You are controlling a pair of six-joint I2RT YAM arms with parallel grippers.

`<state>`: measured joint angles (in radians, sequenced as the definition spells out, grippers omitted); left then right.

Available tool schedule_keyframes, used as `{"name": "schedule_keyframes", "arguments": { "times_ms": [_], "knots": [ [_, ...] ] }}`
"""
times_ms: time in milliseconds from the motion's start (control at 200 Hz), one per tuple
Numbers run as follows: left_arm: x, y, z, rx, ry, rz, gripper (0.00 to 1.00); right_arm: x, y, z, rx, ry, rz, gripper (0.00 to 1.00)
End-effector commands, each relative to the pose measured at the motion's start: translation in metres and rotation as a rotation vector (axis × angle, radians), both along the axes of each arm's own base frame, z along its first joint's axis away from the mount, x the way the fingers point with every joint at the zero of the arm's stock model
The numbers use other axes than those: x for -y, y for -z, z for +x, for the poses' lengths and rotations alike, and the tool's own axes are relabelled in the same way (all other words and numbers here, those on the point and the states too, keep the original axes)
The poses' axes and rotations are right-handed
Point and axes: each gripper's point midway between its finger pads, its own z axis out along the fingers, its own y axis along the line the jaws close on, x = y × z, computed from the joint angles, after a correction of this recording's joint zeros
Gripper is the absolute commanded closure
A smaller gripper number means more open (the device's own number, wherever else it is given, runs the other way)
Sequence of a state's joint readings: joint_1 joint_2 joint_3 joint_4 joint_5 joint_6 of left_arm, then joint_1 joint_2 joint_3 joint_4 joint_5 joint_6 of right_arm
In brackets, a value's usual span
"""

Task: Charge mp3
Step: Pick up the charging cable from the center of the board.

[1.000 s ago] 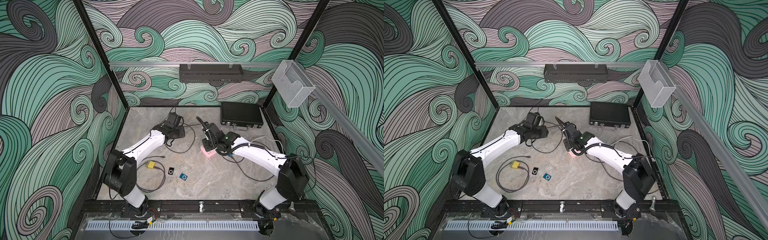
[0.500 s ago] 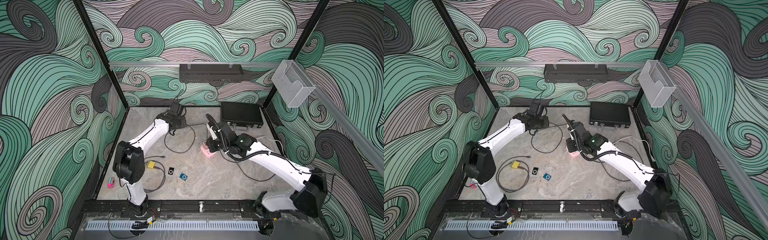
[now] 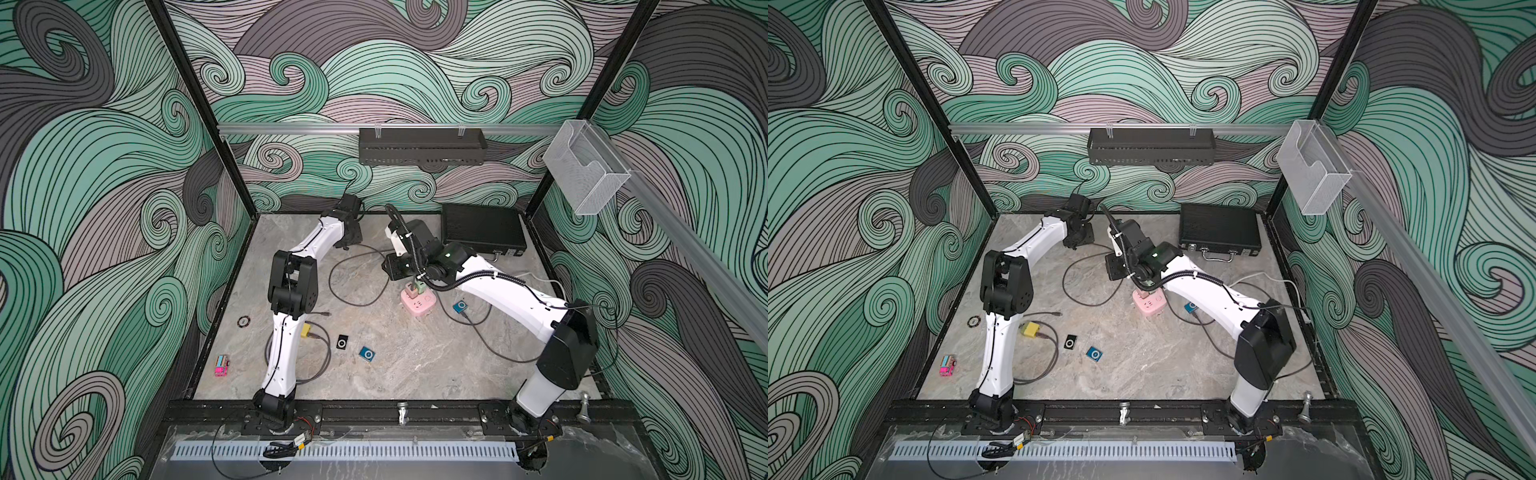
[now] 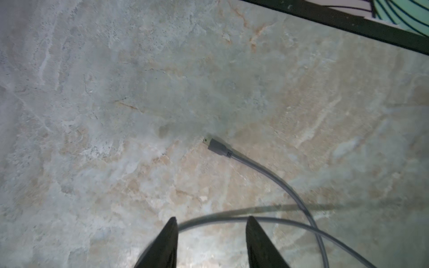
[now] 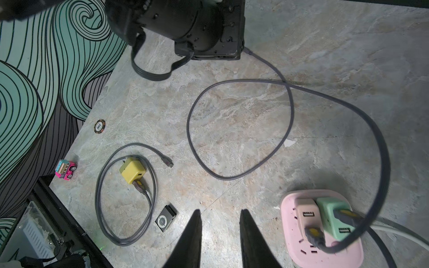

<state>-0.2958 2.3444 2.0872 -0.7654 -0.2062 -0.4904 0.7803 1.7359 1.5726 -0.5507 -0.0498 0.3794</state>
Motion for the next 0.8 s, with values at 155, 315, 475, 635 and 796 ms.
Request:
{"name": "schedule_keyframes", "arguments": {
  "times_ms": [155, 315, 475, 635, 796],
  "knots": [
    [-0.005, 0.021, 0.016, -0.013, -0.1, -0.008, 0.51, -0.002, 0.001, 0.033, -0.011, 0.064, 0.062, 0.71],
    [-0.007, 0.038, 0.022, -0.014, -0.157, -0.025, 0.51, 0.006, 0.01, 0.046, -0.047, 0.088, 0.091, 0.71],
    [-0.007, 0.043, 0.03, 0.015, -0.205, -0.039, 0.52, 0.011, 0.013, 0.051, -0.044, 0.093, 0.096, 0.71],
    [-0.007, 0.048, 0.035, 0.033, -0.234, -0.055, 0.53, 0.013, 0.014, 0.051, -0.043, 0.088, 0.115, 0.71],
    [-0.006, 0.048, 0.037, 0.04, -0.253, -0.07, 0.54, 0.013, 0.021, 0.052, -0.052, 0.083, 0.128, 0.71]
  ]
}}
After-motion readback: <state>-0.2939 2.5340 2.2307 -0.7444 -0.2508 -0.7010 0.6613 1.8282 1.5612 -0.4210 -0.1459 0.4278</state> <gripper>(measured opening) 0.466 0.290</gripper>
